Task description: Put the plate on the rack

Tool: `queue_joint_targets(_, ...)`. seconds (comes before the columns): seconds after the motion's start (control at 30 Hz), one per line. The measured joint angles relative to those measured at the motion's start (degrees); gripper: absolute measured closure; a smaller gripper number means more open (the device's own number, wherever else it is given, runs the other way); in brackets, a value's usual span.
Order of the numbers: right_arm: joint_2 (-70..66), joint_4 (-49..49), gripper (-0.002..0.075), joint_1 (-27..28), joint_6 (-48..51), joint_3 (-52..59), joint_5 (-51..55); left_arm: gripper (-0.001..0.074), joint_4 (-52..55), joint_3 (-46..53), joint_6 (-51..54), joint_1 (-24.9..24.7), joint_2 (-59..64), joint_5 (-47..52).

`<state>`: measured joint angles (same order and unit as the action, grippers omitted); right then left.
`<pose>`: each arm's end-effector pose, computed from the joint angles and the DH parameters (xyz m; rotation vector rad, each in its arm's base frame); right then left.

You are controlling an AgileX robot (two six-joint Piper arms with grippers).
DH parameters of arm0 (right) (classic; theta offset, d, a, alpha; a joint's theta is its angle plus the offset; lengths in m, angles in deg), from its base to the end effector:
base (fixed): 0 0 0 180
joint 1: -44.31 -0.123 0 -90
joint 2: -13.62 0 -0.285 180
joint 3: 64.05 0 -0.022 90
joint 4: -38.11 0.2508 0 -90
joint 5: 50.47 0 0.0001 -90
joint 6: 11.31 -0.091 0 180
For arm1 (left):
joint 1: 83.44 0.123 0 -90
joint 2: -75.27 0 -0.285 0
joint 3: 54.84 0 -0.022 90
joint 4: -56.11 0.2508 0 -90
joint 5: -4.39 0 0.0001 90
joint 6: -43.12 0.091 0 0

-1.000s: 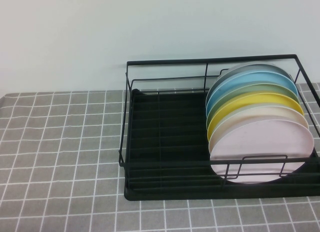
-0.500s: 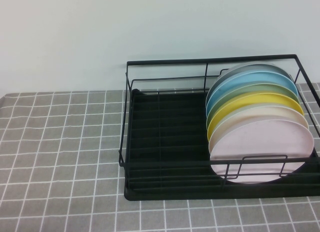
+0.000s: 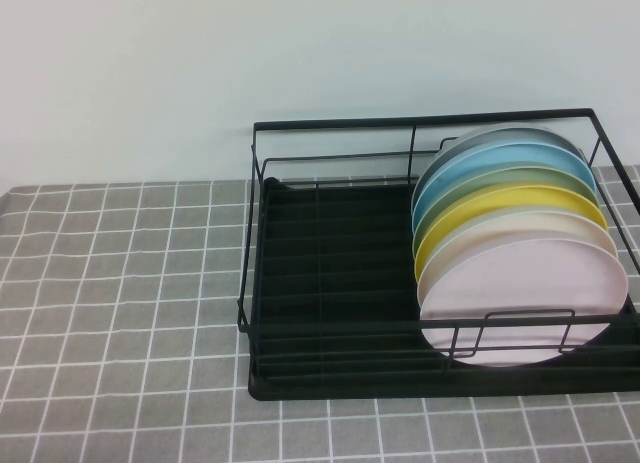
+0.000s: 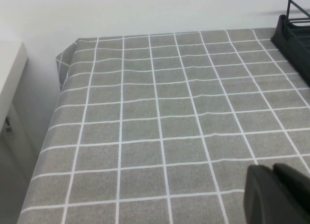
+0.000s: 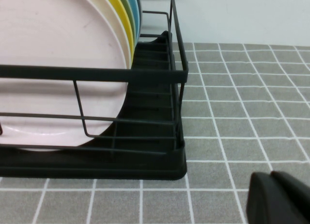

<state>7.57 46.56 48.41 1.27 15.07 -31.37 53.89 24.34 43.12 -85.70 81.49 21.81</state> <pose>0.0530 0.0006 0.1739 -0.0418 1.8162 -0.0638 0.0535 -0.0032 0.1757 0.0105 1.7948 -0.0651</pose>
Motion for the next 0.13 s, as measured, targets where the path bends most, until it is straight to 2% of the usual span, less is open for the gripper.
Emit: queue_joint_targets(0.13, 0.0, 0.0, 0.0729, 0.0, 0.0, 0.0, -0.08, 0.0735, 0.0, 0.0, 0.0, 0.0, 0.0, 0.0)
